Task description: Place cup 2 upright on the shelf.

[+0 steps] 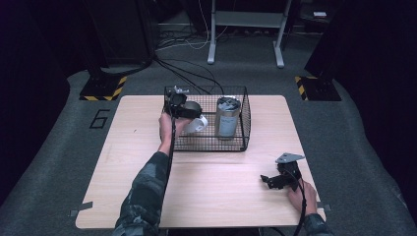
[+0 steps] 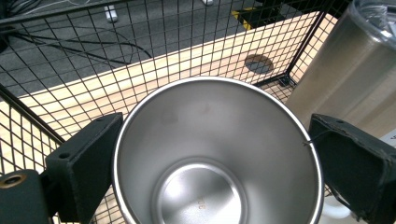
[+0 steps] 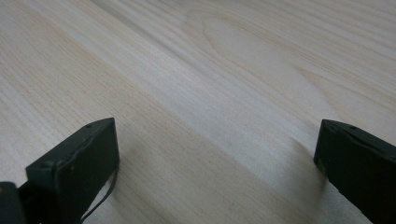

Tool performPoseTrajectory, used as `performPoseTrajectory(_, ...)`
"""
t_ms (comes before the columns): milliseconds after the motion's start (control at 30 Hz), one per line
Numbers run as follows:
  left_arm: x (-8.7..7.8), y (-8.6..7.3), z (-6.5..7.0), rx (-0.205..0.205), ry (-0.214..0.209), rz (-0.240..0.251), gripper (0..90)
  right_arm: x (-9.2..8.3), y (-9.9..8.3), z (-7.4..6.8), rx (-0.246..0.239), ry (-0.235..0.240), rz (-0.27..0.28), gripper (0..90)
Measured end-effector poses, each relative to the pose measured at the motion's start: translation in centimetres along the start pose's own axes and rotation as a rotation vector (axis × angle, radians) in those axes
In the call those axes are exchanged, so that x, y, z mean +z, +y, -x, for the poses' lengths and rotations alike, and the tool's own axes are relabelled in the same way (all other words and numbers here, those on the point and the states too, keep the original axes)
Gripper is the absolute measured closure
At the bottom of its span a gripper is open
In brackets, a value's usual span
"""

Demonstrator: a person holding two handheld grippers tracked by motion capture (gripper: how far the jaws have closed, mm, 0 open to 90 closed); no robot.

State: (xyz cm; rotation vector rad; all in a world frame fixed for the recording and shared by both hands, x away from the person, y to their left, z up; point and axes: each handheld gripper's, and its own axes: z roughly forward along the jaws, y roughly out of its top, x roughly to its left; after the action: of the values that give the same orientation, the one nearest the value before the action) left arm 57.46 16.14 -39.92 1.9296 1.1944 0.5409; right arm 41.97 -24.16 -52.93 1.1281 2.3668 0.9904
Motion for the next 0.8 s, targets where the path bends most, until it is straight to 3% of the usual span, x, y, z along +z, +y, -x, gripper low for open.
performPoseTrajectory(800, 1.7, -0.4, 0.1, 0.016, 0.006, -0.068, 6.2, 0.0, 0.0, 0.0, 0.000, -0.001, 0.000, 0.0)
